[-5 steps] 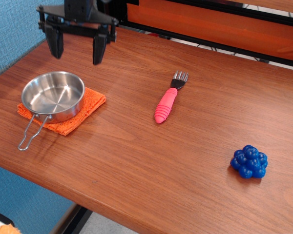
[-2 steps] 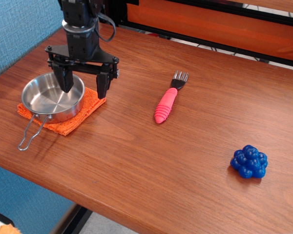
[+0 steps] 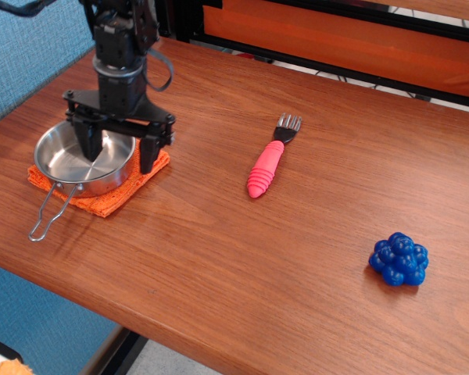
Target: Move the silver pot to the center of the table.
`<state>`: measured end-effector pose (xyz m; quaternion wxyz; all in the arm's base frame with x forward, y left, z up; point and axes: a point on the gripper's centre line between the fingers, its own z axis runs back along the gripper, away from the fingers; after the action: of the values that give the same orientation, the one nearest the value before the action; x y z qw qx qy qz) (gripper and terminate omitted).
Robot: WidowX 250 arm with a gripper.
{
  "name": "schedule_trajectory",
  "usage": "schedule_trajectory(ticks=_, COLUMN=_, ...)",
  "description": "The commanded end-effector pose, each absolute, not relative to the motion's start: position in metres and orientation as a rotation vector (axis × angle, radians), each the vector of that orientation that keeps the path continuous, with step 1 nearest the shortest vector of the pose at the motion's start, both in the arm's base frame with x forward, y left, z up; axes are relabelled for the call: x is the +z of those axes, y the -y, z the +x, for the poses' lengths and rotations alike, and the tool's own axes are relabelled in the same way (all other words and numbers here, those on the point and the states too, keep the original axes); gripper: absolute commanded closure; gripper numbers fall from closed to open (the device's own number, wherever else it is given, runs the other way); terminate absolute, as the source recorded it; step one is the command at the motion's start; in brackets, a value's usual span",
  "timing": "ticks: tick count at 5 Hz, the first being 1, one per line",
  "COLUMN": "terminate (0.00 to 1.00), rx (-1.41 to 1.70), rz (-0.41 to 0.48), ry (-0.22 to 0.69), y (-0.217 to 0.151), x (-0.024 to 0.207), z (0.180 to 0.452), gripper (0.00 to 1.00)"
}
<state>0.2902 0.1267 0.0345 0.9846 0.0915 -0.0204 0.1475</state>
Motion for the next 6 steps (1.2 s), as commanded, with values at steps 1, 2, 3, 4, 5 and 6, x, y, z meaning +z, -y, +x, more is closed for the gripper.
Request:
schedule_trajectory(ticks=1, terminate=0.00, rx=0.280, rz=0.178, ry=0.055, y=-0.137, x=0.034, z=0.293, gripper=0.00)
schedule_trajectory(ticks=2, terminate=0.00, rx=0.262, rz=0.182, ry=0.052, y=-0.134, x=0.032, z=0.293, gripper=0.00)
schedule_trajectory(ticks=3, terminate=0.00, rx=0.240, rz=0.172, ry=0.073, y=-0.131, x=0.039, z=0.293, gripper=1.00)
schedule_trajectory(ticks=4, terminate=0.00, rx=0.226, rz=0.164, ry=0.097, y=-0.128, x=0.051, z=0.295, gripper=1.00)
schedule_trajectory(ticks=5, terminate=0.00, rx=0.201, rz=0.185, ry=0.131, y=-0.128, x=0.073, z=0.297, gripper=1.00)
schedule_trajectory(ticks=6, terminate=0.00, rx=0.208, rz=0.280, ry=0.158, y=-0.129, x=0.095, z=0.295, gripper=1.00)
